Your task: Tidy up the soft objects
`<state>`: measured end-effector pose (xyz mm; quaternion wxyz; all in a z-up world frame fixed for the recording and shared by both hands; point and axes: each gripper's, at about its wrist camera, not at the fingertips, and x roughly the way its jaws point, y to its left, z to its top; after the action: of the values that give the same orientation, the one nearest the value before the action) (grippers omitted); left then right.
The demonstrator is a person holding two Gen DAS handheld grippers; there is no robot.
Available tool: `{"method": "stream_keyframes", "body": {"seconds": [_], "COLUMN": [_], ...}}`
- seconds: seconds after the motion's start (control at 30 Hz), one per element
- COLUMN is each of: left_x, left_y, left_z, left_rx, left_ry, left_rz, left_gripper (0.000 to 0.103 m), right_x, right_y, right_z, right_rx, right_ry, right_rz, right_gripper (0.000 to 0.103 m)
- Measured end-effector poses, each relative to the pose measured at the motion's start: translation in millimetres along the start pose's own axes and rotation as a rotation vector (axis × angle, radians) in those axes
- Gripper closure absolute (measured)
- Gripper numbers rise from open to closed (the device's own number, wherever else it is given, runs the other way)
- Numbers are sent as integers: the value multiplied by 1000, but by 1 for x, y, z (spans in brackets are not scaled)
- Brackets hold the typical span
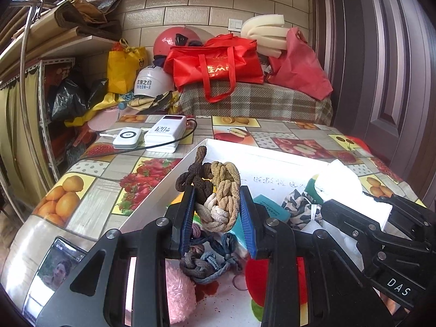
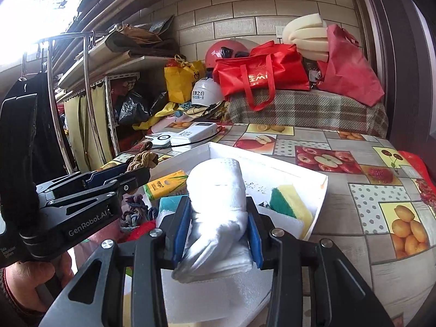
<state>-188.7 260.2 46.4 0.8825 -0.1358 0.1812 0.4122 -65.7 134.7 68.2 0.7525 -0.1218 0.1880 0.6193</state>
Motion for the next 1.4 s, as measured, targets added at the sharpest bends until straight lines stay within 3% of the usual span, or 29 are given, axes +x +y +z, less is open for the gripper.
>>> {"method": "stream_keyframes", "body": {"seconds": [0.17, 0.27, 0.3, 0.33, 0.37, 0.43, 0.57, 0.77, 1.1, 1.27, 1.4], "left_x": [4, 3, 1, -1, -4, -9, -10, -16, -22, -26, -30], "left_y": [1, 1, 0, -1, 0, 5, 10, 14, 10, 6, 1], "left_z": [2, 2, 2, 2, 1, 0, 0, 0, -1, -3, -6], "left_rx": [-16, -14, -13, -11, -16, -37, -64, -89, -73, -60, -50], "left_ry": [-6, -24, -32, -45, -61, -87, -92, -119, -147, -157, -155], "left_rz": [36, 68, 83, 94, 111, 112, 124, 119, 116, 119, 126], "left_gripper": [69, 56, 45, 27, 22, 13, 1, 0, 0, 0, 0], "right_x": [9, 11, 12, 12, 11, 6, -1, -5, -15, -19, -23], "right_y": [7, 7, 5, 4, 2, -2, 0, 5, 4, -4, -10], "right_z": [4, 4, 4, 4, 4, 3, 4, 4, 2, -1, -2], "right_rx": [-25, -26, -21, -14, -6, 18, 11, -9, -2, 45, 71], "right_ry": [12, 23, 27, 30, 26, -3, -43, -74, -121, -114, -108], "right_rz": [-15, -12, -12, -10, -16, -44, -61, -87, -118, -234, -252], "right_gripper": [63, 62, 60, 52, 44, 19, 17, 1, 0, 0, 0]}}
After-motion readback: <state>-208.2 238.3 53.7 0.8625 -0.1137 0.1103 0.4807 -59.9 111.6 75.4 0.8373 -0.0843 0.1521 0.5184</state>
